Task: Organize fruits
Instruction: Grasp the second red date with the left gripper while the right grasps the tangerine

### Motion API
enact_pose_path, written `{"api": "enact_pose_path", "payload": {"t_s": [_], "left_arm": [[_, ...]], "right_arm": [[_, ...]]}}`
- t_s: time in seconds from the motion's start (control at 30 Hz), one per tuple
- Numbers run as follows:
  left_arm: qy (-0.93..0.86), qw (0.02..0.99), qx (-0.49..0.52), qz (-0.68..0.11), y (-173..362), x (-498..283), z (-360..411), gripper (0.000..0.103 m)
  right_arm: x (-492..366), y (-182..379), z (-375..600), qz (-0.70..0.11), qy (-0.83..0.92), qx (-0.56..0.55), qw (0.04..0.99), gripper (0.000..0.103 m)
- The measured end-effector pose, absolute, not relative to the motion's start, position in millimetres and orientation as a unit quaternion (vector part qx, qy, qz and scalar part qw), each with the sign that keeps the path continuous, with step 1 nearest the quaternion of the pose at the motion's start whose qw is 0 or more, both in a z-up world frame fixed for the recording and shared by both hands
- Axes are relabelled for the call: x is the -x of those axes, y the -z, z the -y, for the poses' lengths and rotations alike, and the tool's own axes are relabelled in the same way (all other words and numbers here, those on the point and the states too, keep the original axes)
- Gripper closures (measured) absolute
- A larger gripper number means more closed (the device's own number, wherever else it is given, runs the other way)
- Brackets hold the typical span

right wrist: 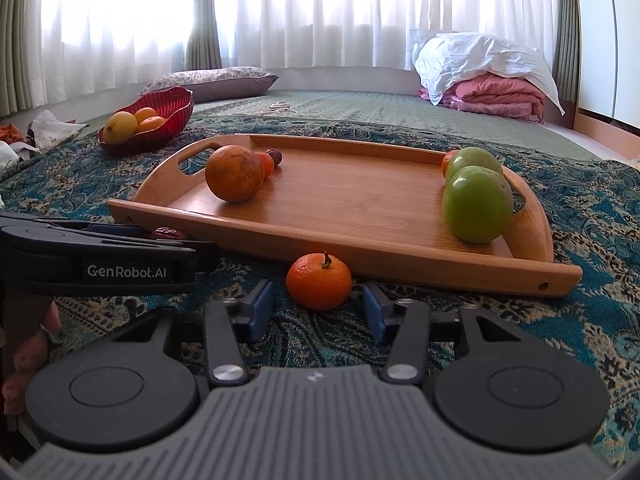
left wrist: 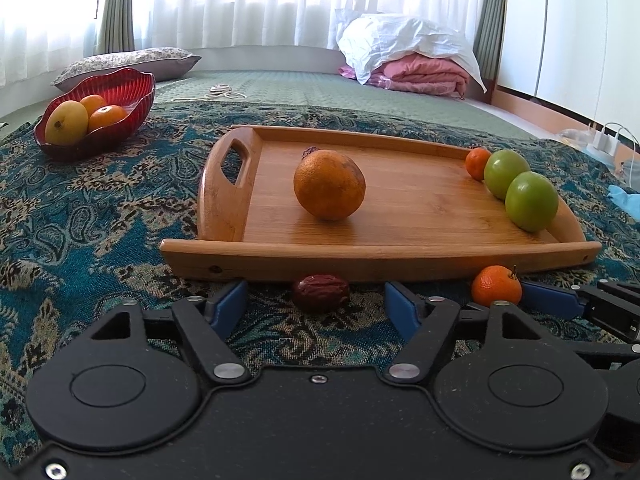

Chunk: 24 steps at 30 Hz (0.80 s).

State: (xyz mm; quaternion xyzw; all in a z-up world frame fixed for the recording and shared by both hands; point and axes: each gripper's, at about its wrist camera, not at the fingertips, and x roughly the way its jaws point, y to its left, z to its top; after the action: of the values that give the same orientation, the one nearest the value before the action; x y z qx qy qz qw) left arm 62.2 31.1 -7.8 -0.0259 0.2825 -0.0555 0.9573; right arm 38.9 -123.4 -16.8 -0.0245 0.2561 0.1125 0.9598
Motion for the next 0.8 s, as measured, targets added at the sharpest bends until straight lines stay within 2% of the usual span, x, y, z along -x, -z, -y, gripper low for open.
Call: {"api": "enact_pose_path", "payload": {"t_s": [0.23,0.37,0.8], "left_arm": [[0.043,0.960,0.042,-0.275,5,-58,-37,0.059],[0.051,0.959,0.044,-0.276,3,-57,-37,0.075],[0.069,0.968,0.018,-0.241,-21,-52,-22,0.075]], "right_arm": [[-37,15,125,-0.252,-0.104,0.015,0.962,0.064],[-37,13,127,-0.252,-0.104,0.007,0.962,0.065],[-33,1,133,-0.233,-0.088,-0.014,0.968,0.065]]}}
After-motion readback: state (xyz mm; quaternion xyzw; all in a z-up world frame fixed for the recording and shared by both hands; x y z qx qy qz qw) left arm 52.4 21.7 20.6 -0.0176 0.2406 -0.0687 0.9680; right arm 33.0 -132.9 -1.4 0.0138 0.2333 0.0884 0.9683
